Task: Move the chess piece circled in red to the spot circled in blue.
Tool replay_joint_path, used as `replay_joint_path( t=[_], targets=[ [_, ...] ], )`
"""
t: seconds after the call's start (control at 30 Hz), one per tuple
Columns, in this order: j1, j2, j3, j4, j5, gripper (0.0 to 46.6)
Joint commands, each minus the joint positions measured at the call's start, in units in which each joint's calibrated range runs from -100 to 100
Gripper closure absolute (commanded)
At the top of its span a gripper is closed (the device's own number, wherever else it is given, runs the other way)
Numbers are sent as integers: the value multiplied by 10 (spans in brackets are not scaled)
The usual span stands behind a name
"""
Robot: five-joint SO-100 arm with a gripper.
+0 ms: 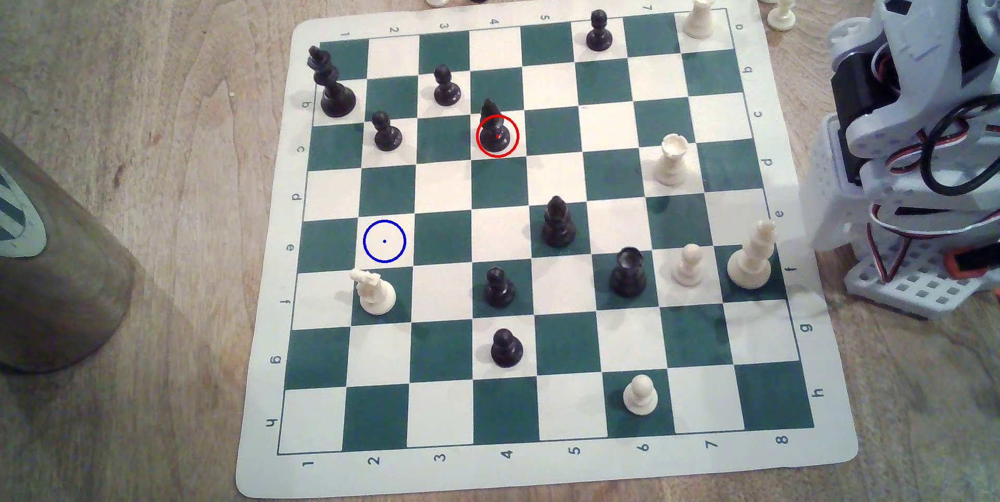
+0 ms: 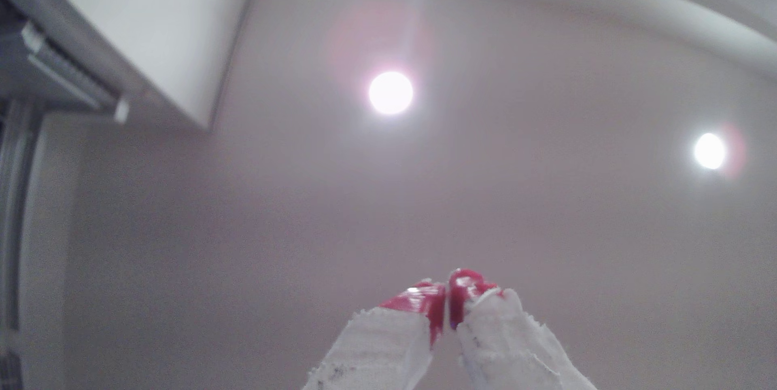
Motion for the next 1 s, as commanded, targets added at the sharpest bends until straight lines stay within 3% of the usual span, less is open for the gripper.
replay_joint_path(
  t=[0.0, 0.3, 0.83, 0.93, 0.97],
  targets=[
    [10, 1, 8, -9, 3, 464],
    [10, 1, -83, 171, 3, 464],
    [54, 2, -388, 929, -1, 464],
    [77, 2, -432, 1091, -5, 453],
    [78, 2, -448, 1145, -20, 456]
  ],
)
